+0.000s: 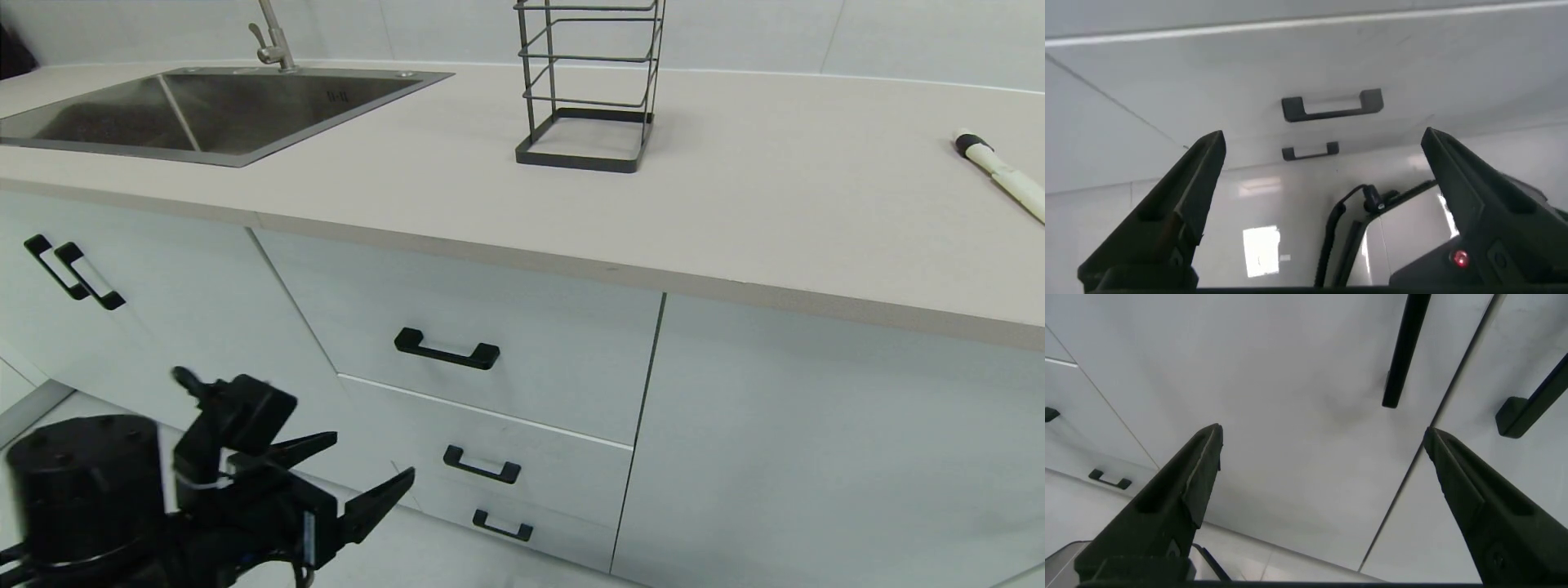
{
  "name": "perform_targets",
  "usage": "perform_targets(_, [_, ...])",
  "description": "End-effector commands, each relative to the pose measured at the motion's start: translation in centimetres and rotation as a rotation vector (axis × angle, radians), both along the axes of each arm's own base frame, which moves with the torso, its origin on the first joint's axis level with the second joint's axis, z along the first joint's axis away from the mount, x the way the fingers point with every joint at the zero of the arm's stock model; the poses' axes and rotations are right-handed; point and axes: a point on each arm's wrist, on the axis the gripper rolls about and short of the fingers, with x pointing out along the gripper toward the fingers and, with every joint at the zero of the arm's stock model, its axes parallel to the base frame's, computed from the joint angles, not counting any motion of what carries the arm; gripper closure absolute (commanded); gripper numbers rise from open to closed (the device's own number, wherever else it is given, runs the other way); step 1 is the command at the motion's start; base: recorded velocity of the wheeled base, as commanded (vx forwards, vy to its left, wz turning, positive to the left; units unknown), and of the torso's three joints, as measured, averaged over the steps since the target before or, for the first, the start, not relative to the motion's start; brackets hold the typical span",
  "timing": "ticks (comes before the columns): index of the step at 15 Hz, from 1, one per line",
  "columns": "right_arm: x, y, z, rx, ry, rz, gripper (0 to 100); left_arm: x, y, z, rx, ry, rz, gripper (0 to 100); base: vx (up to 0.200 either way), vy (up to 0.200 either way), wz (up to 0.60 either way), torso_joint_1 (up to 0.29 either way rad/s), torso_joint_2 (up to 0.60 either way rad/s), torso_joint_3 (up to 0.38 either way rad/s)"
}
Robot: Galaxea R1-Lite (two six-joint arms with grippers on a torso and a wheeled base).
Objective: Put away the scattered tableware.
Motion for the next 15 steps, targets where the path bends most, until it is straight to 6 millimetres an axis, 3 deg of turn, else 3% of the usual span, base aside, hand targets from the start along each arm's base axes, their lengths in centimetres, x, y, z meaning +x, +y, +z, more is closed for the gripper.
perform_targets(1, [0.0, 0.0, 0.0, -0.001, 0.001, 0.001, 0, -5.6, 3.1, 2.0, -0.057, -0.209, 0.072, 0, 0.000, 0.000, 0.00, 0.000, 0.00, 0.000])
perform_targets(2, [0.0, 0.0, 0.0, 0.001, -0.001, 0.001, 0, -6.2, 3.4, 2.1, -0.055, -0.238, 0.084, 0, 0.000, 0.000, 0.00, 0.000, 0.00, 0.000])
perform_targets(5, [0.0, 0.0, 0.0, 0.001, -0.001, 0.001, 0, -11.2, 5.4, 1.7, -0.039, -0.389, 0.155, 0, 0.000, 0.000, 0.00, 0.000, 0.00, 0.000])
perform_targets(6, [0.0, 0.0, 0.0, 0.001, -0.001, 0.001, 0, -11.5, 5.5, 1.7, -0.040, -0.394, 0.157, 0, 0.000, 0.000, 0.00, 0.000, 0.00, 0.000])
perform_targets(7, [0.0, 0.0, 0.0, -0.001, 0.001, 0.002, 0, -13.9, 5.9, 0.7, -0.042, -0.408, 0.177, 0, 0.000, 0.000, 0.00, 0.000, 0.00, 0.000])
perform_targets(10, [0.0, 0.0, 0.0, -0.002, 0.001, 0.004, 0, -17.5, 6.4, -2.1, -0.034, -0.397, 0.198, 0, 0.000, 0.000, 0.00, 0.000, 0.00, 0.000])
perform_targets(12, [0.0, 0.0, 0.0, -0.004, 0.001, 0.005, 0, -18.1, 6.5, -3.9, -0.013, -0.335, 0.219, 0, 0.000, 0.000, 0.00, 0.000, 0.00, 0.000])
perform_targets(15, [0.0, 0.0, 0.0, -0.004, 0.001, 0.005, 0, -18.1, 6.6, -4.5, 0.001, -0.282, 0.300, 0, 0.000, 0.000, 0.00, 0.000, 0.00, 0.000])
